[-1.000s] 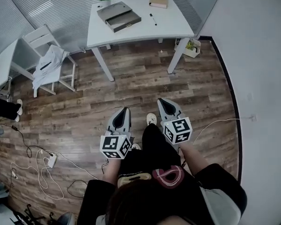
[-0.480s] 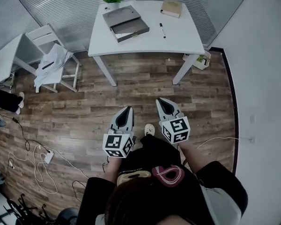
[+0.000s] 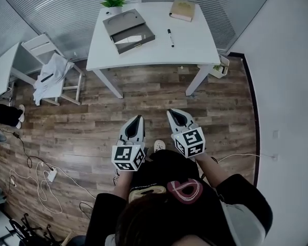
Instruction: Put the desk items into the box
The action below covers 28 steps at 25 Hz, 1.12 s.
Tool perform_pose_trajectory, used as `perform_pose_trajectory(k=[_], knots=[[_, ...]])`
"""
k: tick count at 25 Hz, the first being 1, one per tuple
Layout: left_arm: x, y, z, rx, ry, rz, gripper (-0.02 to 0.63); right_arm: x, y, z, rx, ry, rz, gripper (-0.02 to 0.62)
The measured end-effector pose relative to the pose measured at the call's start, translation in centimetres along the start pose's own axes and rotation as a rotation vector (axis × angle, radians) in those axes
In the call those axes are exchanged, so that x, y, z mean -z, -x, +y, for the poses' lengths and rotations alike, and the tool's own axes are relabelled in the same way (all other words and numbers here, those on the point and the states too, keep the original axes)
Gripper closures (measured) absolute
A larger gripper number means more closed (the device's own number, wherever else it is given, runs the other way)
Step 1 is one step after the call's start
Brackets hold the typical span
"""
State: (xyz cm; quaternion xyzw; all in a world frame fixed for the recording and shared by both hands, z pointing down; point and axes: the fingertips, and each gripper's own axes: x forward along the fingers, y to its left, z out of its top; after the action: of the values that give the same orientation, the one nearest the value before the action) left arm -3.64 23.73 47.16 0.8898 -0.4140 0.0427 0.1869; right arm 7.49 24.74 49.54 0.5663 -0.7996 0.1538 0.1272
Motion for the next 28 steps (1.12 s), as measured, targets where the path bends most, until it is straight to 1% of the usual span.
perform_pose_trajectory(k=[8, 14, 17, 20, 24, 28], knots=[[0.4, -2.5, -0.6, -0.005, -0.011, 0.023, 0.586, 0.0, -1.1, -2.4, -0.002, -0.006, 0.010, 0.584], [-0.3, -4.2, 0.5, -0.002, -0.018, 0.018, 0.586, -0.4, -2.5, -3.1, 0.006, 0.003, 0.017, 0.585], [-0.6, -5.7, 1.6, 0.018, -0.019, 0.022, 0.586, -0.9, -3.9, -3.5, -0.004, 0.011, 0.027, 0.584], [-1.4, -7.9, 2.8, 0.040, -0.021, 0.027, 0.586, -1.7, -5.8, -4.5, 0.012, 0.015, 0.031, 0.584], [-3.1, -11.1, 4.7, 0.080, -0.033, 0.033, 0.586, -3.2, -8.9, -5.6, 0.029, 0.003, 0.035, 0.584], [-5.2, -14.4, 7.8, 0.094, -0.043, 0.035, 0.586, -5.0, -12.6, -6.6, 0.055, -0.001, 0.039, 0.584]])
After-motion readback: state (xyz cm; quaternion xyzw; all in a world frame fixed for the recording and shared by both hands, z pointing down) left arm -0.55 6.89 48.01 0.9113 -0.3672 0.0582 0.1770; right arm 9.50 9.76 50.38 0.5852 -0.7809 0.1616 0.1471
